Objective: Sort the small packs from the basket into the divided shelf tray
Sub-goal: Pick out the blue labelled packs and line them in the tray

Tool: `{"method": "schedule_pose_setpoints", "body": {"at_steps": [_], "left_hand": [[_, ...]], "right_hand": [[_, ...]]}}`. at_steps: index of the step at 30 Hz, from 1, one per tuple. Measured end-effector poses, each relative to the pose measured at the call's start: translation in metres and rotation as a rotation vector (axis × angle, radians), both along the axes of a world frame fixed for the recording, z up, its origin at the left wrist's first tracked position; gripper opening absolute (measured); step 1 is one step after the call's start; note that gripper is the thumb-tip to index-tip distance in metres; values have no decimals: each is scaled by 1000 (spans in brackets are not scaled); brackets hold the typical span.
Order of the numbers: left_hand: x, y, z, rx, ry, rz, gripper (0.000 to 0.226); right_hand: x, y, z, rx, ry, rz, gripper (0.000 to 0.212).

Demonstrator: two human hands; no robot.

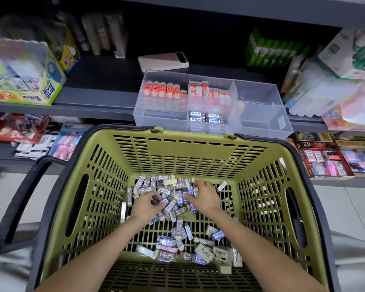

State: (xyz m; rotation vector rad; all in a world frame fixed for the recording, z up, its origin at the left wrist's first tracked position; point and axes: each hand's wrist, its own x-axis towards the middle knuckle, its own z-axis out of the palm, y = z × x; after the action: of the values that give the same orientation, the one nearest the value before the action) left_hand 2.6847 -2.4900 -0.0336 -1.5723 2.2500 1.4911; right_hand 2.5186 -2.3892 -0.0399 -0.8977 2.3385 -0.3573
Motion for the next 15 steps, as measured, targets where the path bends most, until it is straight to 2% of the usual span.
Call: {"method": "schedule_pose_setpoints", "body": {"at_steps": [3,7,9,12,15], "left_hand": [[0,-2,0,-69,-40,-119,23],[-2,-6,2,-60,-52,-171,17],[-1,-7,2,-32,-55,-180,19],[4,-10,5,69,-53,-133,23],[1,-12,17,271,97,87,14]], "right_hand": [[-5,6,-4,56,144,163,72],[1,0,0,112,393,268,76],[6,-6,3,119,392,231,68],[8,-5,4,131,328,186,45],[5,-1,5,166,318,208,33]]}}
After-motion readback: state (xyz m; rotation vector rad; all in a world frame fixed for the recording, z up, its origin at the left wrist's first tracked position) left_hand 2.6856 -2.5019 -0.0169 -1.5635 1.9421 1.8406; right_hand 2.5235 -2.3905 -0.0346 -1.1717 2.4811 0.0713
